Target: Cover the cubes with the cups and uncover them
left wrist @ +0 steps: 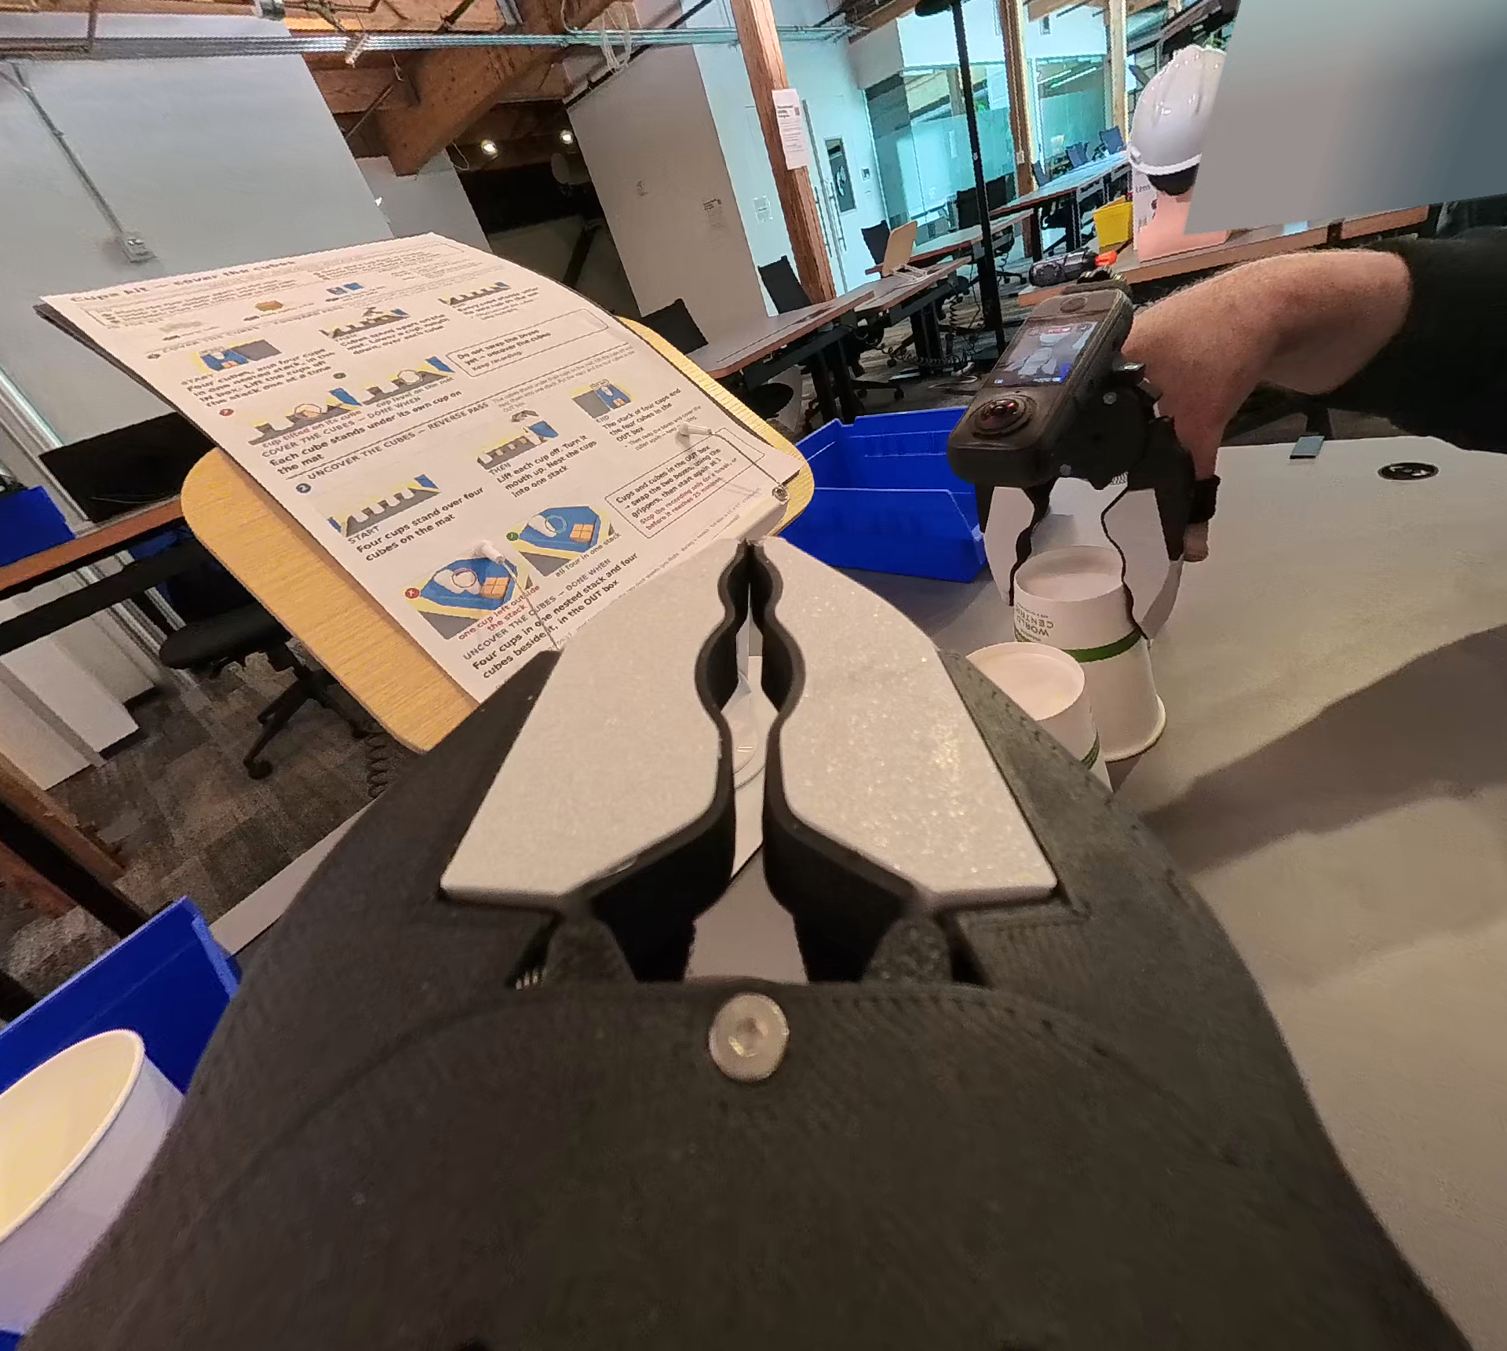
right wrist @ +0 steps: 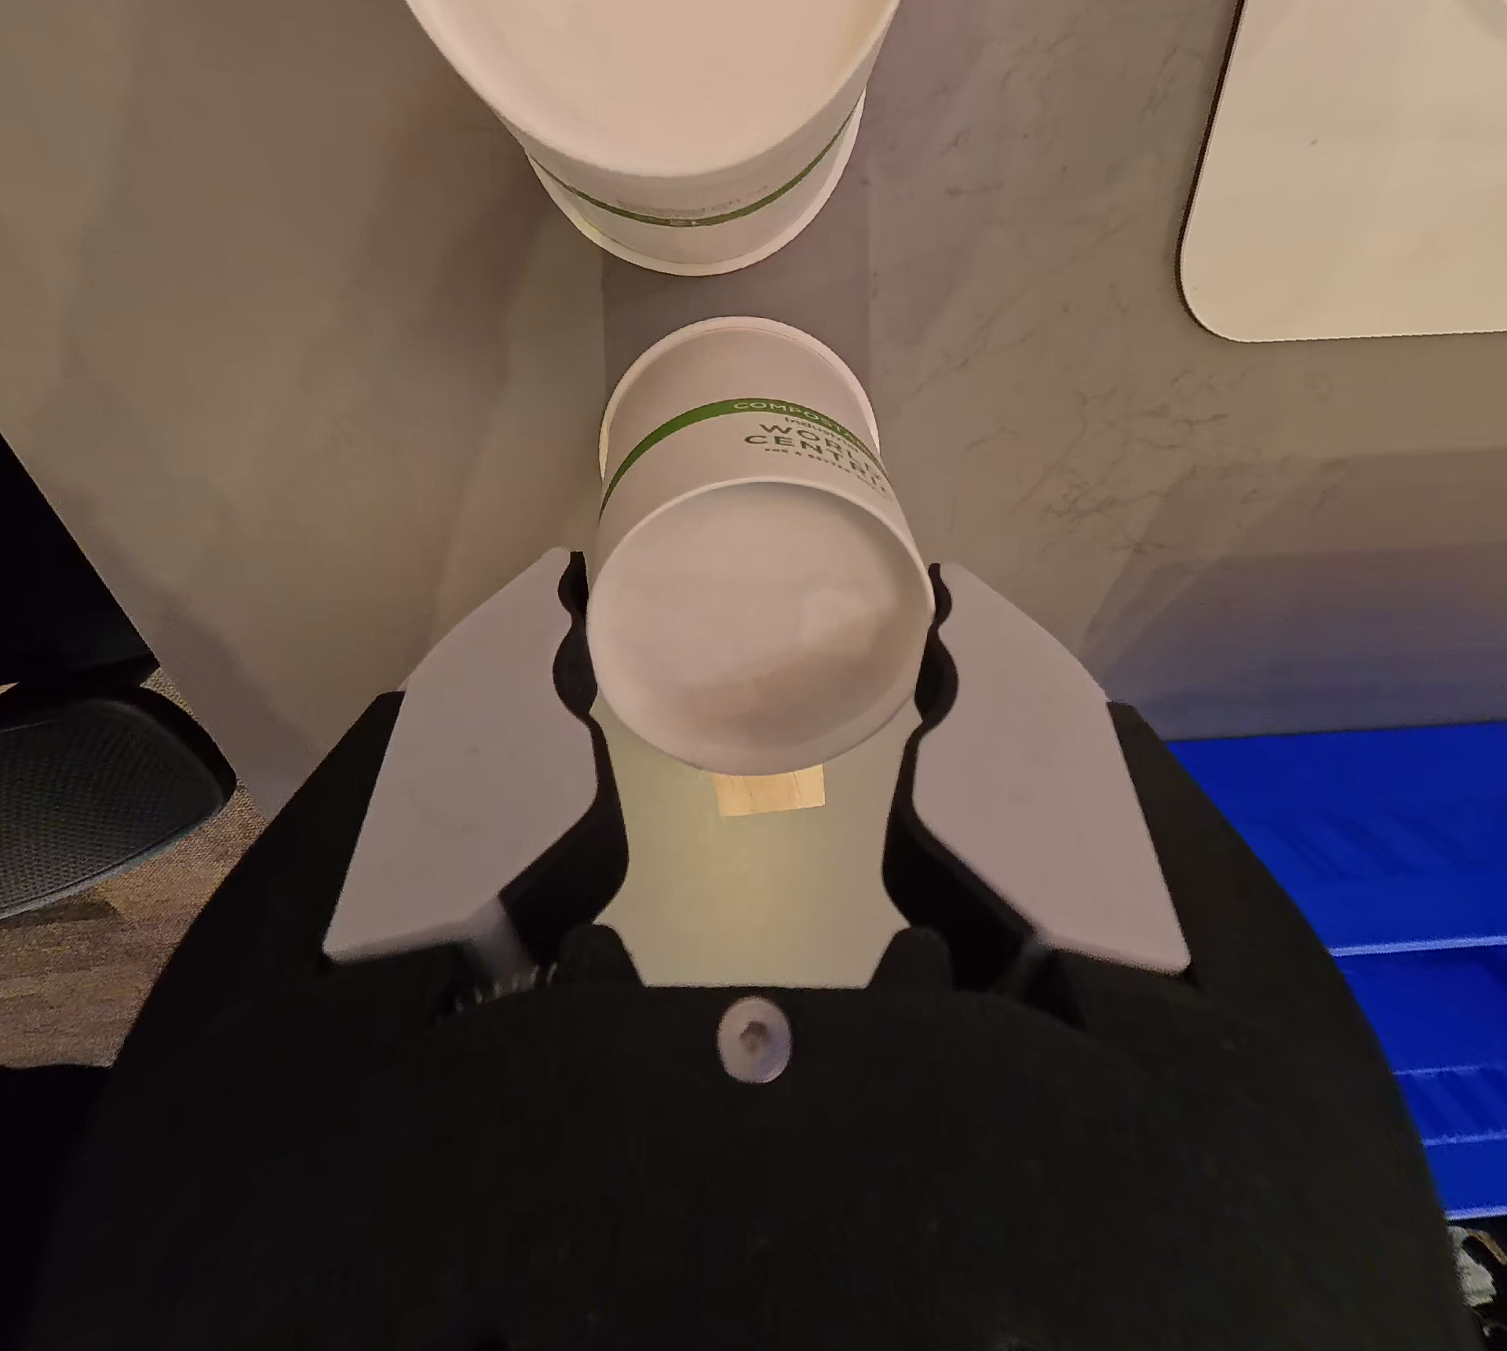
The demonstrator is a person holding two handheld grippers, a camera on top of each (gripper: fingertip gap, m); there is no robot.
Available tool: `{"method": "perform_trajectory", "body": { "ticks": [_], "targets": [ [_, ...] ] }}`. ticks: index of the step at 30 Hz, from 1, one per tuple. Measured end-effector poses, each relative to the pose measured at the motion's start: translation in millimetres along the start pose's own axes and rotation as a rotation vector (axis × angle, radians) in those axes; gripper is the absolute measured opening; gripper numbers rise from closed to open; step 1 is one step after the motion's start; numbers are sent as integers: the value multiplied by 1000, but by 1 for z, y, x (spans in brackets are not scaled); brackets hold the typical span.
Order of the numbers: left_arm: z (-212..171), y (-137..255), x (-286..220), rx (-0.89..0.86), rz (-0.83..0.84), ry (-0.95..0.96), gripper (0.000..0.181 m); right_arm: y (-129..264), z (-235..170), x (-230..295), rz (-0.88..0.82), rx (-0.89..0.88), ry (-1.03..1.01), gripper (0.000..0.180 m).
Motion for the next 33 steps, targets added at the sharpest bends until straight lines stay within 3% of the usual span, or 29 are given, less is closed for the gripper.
{"method": "perform_trajectory", "body": {
  "ticks": [1, 5, 14, 22, 33],
  "targets": [
    [0, 0, 0, 1, -1, -1, 0, 0, 0, 1, 2, -3, 1, 79],
    [1, 2, 1, 3, 1, -6, 0, 6, -1, 0, -60, -32, 6, 107],
    [-1, 5, 3, 13, 13, -11, 0, 45, -9, -1, -178, -175, -36, 110],
    [-4, 8, 5, 22, 24, -10, 0, 80, -24, 11, -237, -358, -75, 88],
    [-5, 9, 8, 20, 35, -13, 0, 101, -30, 18, -302, -570, -89, 28]
  ]
}}
Point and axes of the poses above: each gripper's, where its closed fingertips meet, y back along the fingers, z out of its top, x = y × z across the jaws, the point moved 9 cm from there along y, back along the fingers, and after that the axes turned 8 degrees about -x, right-handed, at the moved point
